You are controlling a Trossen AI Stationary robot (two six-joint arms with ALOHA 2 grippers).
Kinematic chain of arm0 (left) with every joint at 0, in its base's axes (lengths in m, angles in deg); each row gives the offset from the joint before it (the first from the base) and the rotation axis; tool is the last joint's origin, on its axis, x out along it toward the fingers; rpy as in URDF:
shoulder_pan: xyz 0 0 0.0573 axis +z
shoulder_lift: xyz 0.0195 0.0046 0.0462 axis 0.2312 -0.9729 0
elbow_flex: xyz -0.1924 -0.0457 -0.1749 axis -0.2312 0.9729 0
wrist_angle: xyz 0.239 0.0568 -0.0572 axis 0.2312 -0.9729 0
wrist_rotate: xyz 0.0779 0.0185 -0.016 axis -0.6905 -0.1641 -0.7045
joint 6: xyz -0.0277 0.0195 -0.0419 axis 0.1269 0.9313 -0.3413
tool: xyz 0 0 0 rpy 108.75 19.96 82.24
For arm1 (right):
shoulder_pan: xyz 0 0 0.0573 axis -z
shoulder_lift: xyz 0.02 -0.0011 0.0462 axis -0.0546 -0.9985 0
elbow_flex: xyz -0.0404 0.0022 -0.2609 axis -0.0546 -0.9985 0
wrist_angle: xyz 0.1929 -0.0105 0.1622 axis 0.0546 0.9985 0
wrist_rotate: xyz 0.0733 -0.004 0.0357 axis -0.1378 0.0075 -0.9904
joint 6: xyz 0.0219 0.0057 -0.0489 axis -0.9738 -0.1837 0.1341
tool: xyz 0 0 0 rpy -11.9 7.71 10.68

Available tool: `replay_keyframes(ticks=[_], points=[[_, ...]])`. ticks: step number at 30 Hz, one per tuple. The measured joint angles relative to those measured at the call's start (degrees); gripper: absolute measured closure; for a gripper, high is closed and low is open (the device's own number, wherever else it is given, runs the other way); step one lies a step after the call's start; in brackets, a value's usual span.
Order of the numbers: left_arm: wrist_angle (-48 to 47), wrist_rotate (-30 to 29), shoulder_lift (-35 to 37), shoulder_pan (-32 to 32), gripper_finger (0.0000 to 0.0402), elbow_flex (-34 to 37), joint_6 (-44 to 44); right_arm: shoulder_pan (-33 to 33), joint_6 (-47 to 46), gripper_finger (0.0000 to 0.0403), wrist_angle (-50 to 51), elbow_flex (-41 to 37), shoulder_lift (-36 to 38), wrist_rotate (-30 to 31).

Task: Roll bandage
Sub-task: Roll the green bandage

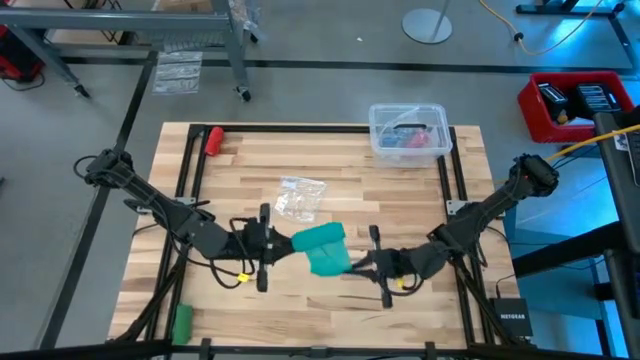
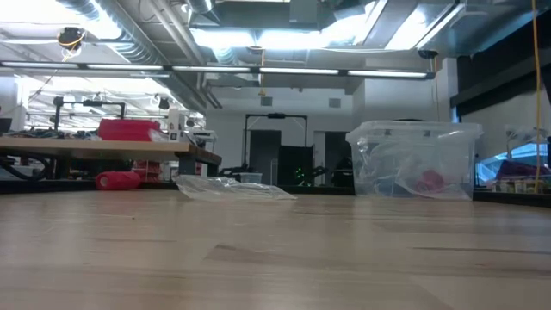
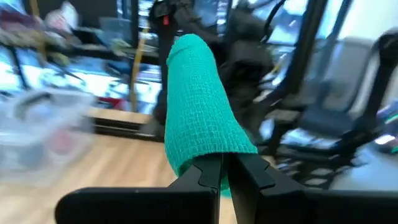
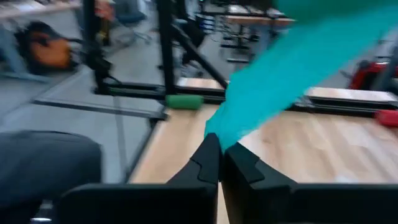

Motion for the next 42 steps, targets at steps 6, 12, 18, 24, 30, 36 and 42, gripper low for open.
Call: replay_keyframes(ticks=[6,12,18,24,30,36,42], points=[[-4.60,-8.72,-0.48,-0.02,0.0394,0.00,8.54,-2.70,-1.22,0.0396,0.18,3.09,0.00,-0.70],[-6.11,-11.12,-2.15,0.04,0.0394,0.02,12.21,-2.73,-0.92,0.0393,0.27,6.03,0.00,-2.43],[-5.90,-12.60,-5.03,0.07,0.0394,0.00,12.17,-2.73,1.64,0.0396,-1.03,8.25,-0.04,-1.94],[-2.38,-13.12,-8.65,0.30,0.0394,-0.02,11.40,-0.53,2.45,0.0391,-4.12,9.47,-0.10,-2.15],[-0.97,-13.36,-10.79,0.39,0.0394,0.00,10.93,3.60,0.30,0.0391,-5.84,9.51,-0.13,-2.55],[0.25,-12.45,-10.76,0.25,0.0394,0.02,10.79,6.96,-0.44,0.0391,-6.71,9.53,-0.13,-2.59],[-0.84,-7.42,-10.76,0.06,0.0394,0.02,10.53,9.98,-4.39,0.0391,-6.24,9.58,-0.13,-2.87]])
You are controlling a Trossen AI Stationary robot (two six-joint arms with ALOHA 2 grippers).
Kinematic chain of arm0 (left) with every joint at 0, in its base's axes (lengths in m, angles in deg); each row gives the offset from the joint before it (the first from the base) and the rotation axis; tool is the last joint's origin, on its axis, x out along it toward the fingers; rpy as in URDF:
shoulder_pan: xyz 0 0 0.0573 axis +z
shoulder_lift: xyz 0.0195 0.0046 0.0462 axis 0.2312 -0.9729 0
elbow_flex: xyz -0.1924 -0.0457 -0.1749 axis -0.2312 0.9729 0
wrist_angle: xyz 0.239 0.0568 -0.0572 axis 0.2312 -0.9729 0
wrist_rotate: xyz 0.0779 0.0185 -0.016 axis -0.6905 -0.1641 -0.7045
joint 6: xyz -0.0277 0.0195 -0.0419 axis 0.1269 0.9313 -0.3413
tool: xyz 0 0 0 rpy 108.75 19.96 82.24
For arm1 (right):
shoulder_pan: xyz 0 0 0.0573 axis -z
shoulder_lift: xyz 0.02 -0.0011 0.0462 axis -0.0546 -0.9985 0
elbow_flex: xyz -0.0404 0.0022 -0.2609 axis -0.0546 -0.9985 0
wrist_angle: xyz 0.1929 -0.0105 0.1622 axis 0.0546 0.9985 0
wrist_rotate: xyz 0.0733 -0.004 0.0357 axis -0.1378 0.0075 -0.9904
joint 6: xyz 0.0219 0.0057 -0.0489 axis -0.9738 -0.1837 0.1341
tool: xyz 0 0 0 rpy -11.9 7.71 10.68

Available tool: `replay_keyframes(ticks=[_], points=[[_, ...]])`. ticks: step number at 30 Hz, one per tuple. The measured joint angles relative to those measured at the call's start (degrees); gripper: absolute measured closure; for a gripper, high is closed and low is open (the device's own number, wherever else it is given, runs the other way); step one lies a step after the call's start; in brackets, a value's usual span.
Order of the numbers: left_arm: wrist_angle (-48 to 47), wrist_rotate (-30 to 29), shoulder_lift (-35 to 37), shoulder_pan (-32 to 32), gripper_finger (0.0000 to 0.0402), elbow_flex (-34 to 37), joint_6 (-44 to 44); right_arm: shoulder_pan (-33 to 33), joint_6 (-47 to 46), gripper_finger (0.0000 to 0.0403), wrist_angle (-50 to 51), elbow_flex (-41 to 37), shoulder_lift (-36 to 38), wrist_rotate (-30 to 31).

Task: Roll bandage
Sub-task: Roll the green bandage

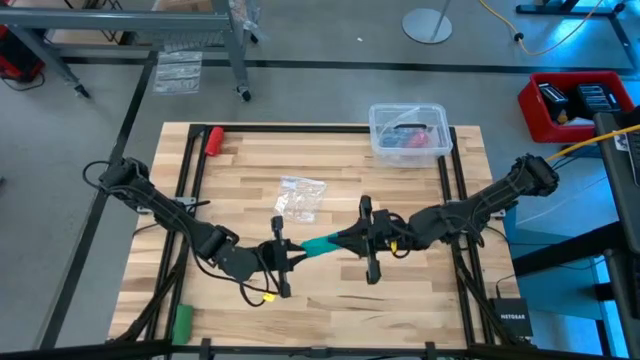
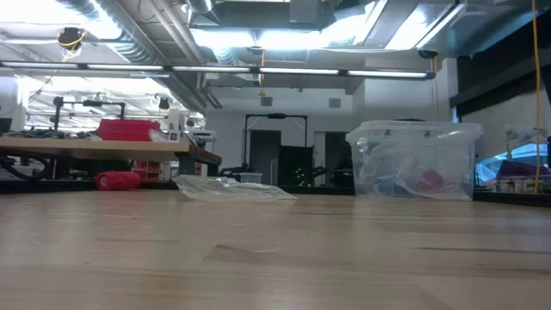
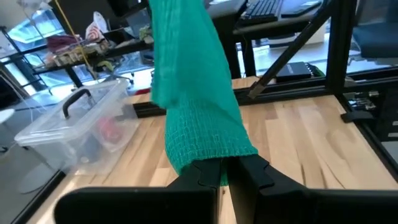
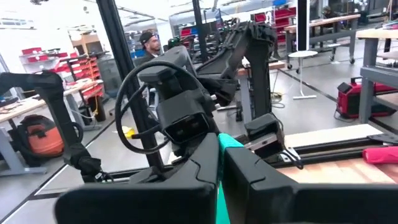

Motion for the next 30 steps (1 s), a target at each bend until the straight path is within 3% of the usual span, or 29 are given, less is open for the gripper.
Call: replay_keyframes(ticks=[7,20,30], points=[[-0.04,0.22,0.00,-1.39,0.0394,0.00,-0.89,2.07,0.23,0.0374,1.01,0.00,0.00,-0.44],[-0.24,0.61,0.00,-2.27,0.0394,0.04,-2.72,2.30,3.08,0.0234,6.17,0.02,-0.02,3.72],[-0.64,1.50,-0.04,-2.29,0.0394,0.09,-3.30,2.21,3.11,0.0221,7.89,0.02,0.00,6.27]])
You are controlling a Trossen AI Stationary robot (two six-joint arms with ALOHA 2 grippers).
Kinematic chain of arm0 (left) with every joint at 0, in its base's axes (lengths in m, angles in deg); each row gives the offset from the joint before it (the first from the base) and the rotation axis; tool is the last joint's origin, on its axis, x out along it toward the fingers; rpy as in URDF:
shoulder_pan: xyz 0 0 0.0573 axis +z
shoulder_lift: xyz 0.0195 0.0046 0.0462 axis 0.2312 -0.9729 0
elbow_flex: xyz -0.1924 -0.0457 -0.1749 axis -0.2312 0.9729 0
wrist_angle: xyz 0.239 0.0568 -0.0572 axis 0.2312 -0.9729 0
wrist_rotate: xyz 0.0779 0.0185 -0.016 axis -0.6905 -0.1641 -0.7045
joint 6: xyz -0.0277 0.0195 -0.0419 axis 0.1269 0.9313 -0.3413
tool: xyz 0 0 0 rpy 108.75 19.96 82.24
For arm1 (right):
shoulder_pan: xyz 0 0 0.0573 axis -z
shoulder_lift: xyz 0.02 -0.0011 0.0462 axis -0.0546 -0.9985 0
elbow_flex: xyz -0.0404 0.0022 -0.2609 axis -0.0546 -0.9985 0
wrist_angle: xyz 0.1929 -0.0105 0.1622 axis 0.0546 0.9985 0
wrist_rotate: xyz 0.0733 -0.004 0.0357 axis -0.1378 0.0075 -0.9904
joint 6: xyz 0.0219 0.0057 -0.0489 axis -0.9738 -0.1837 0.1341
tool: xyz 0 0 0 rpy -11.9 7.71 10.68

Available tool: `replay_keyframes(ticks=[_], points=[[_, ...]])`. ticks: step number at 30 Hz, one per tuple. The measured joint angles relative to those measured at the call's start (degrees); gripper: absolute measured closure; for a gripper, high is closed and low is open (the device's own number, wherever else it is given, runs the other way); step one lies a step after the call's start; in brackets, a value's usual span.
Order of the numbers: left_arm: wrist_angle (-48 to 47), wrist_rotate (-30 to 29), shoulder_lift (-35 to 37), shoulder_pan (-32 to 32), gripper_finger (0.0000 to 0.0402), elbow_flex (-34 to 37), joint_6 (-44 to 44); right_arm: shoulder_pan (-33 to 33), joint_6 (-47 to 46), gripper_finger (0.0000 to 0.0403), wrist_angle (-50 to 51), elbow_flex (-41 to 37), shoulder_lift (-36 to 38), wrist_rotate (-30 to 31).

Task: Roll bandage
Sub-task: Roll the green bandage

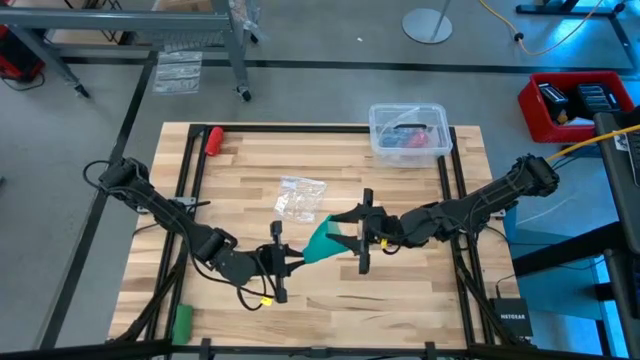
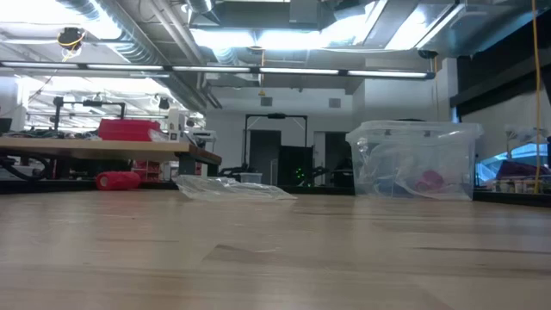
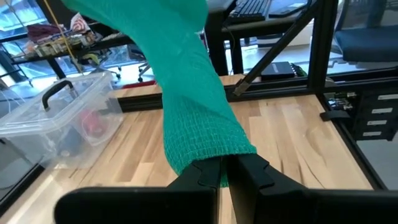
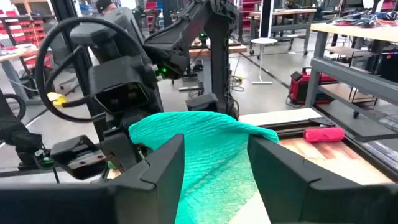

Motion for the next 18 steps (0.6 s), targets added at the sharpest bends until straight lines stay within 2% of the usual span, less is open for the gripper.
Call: replay_keyframes(ticks=[8,14,18], points=[[-0.07,0.48,0.00,0.00,0.0394,0.00,0.60,0.00,-5.95,0.0219,3.55,0.00,0.00,1.55],[-0.19,1.12,0.00,0.00,0.0394,0.00,0.22,-0.03,0.03,0.0219,3.57,0.00,0.00,4.05],[-0.42,2.26,-0.02,-0.05,0.0394,0.00,-0.39,0.10,1.39,0.0214,7.49,0.00,0.07,4.58]])
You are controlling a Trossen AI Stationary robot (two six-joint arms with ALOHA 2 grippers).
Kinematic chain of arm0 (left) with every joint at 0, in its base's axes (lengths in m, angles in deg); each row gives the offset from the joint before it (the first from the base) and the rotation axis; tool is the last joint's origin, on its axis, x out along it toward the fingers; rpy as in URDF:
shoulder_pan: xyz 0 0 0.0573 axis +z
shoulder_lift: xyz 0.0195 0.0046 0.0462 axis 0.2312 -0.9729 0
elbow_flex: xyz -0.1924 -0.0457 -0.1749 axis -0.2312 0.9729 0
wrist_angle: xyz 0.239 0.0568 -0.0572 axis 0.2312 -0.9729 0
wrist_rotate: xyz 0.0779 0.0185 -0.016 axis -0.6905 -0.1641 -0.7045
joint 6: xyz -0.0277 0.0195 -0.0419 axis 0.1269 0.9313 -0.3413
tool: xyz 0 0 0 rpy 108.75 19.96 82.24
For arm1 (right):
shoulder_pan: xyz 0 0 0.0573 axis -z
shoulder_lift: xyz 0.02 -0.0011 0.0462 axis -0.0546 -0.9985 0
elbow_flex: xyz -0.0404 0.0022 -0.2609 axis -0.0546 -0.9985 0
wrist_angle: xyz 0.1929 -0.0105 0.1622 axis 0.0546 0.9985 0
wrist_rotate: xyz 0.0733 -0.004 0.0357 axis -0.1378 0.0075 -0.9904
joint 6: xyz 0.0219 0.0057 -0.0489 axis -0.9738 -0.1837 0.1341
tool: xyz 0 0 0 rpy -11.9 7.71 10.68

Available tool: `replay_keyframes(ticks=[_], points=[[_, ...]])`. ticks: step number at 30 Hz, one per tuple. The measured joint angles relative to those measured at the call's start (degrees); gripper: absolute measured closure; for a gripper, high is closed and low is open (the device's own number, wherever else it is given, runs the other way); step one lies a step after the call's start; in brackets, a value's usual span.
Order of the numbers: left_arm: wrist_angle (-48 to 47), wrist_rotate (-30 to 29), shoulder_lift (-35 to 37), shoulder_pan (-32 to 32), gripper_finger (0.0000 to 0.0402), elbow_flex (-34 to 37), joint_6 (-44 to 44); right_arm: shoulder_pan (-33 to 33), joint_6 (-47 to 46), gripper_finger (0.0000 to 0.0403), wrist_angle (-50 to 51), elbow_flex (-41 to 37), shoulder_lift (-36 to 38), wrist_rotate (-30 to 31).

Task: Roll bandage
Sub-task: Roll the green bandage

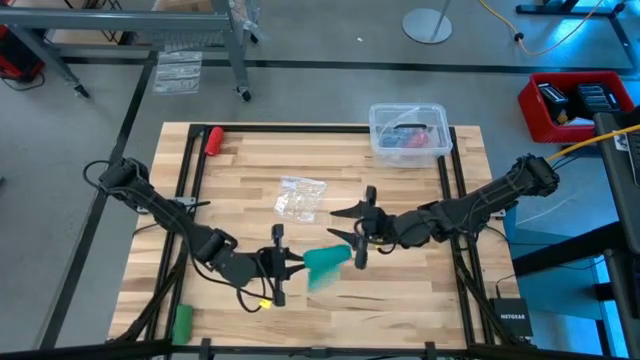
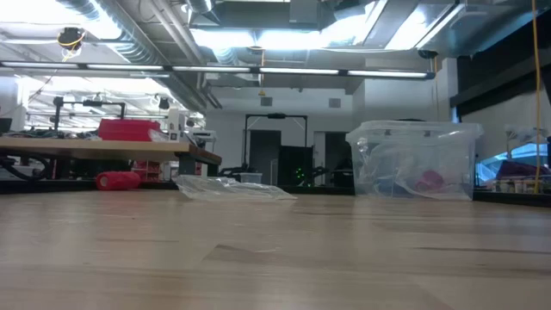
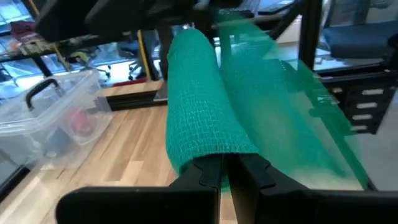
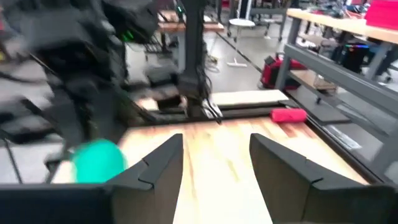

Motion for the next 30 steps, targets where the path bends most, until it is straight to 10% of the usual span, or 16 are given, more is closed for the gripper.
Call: replay_keyframes(ticks=[12,20,30], points=[[0.31,0.62,0.02,0.18,0.0394,0.00,-0.75,-0.42,9.94,0.0125,3.01,2.56,1.51,-0.66],[1.93,0.47,4.23,-2.89,0.0394,-0.06,-0.88,-10.46,-2.27,0.0123,31.78,10.62,5.19,1.39],[4.47,1.38,6.31,-4.49,0.0394,-0.09,0.92,-11.72,0.88,0.0123,0.48,-8.66,4.15,4.50]])
